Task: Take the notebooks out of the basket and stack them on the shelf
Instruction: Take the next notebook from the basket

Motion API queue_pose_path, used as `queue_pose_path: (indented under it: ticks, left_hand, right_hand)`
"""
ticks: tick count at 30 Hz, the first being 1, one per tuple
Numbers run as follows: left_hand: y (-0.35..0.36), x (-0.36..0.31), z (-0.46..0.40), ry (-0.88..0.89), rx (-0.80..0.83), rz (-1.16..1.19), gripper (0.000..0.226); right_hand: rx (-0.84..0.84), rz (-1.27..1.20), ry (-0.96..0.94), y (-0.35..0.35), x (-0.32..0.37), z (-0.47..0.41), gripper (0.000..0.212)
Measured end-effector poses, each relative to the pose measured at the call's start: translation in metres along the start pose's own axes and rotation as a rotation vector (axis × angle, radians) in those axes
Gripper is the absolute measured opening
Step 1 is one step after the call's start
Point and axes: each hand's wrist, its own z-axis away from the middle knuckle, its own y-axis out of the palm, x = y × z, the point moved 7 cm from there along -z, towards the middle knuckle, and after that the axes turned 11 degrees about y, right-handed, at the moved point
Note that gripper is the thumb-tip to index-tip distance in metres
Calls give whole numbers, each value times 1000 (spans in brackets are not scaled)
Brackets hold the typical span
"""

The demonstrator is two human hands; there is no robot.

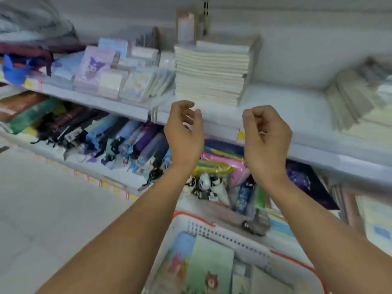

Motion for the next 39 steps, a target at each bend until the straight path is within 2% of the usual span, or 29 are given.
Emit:
queue_pose_path:
  ticks: [2,4,5,6,8,9,10,13,14,17,18,20,21,23,24,25,26,28,30,32,34,39]
  left_hand:
    - [-36,38,110,-207,84,-46,6]
    - [-78,76,224,-430,235,-175,10]
    - [-100,96,280,-588,326,-234,12]
    - [-122,116,327,-782,418,-307,19]
    - [-160,143,396,-1113,634,-496,61]
    - [-169,148,414,-1186,747,-551,80]
    - [-173,151,422,-1219,854,-579,88]
    - [-154,143,409,-1117,1053,-572,65]
    - [-145,141,410,-1115,1070,-503,58]
    - [-133,134,414,-1144,1058,-401,37]
    - [-134,134,415,-1149,1052,-397,29]
    - [-129,131,413,-1187,979,-253,24]
    - [-125,125,407,-1190,941,-165,26]
    - [-115,116,384,-1134,828,10,24]
    - [-114,114,370,-1076,754,48,20]
    - [-117,111,355,-1014,674,48,18]
    - [-124,111,340,-929,631,-48,16]
    - [-140,107,309,-715,614,-337,11]
    - [-157,103,288,-613,590,-542,16]
    - [-170,103,280,-617,535,-609,20]
    - [-178,104,283,-634,516,-655,21]
    - [-188,106,298,-712,473,-691,22]
  right_hand:
    - [332,98,189,24,-72,97,26]
    - [736,370,504,38,-181,202,36]
    - [880,513,671,30,-228,249,48]
    - [947,612,758,17,-259,281,66]
    - [920,672,859,-8,-290,312,84]
    - [853,654,944,-17,-298,316,85]
    - [802,636,1043,-20,-305,318,89]
    - [807,544,1252,-8,-320,324,108]
    - [801,487,1275,-2,-327,327,100]
    - [623,451,1229,1,-302,320,26]
    - [528,449,1188,-2,-298,314,14]
    - [374,335,1173,-4,-290,304,21]
    - [296,225,1247,-3,-289,301,32]
    - [189,-41,1518,2,-298,307,56]
    - [188,-171,1647,6,-303,313,61]
    - [251,-218,1718,10,-301,317,56]
    - [374,-183,1737,15,-295,322,50]
    - [623,117,1668,23,-287,336,55]
    - [729,432,1507,30,-279,346,58]
    - [798,593,1333,45,-272,351,53]
    - [829,675,1247,53,-270,353,54]
    - [798,608,1326,50,-286,347,48]
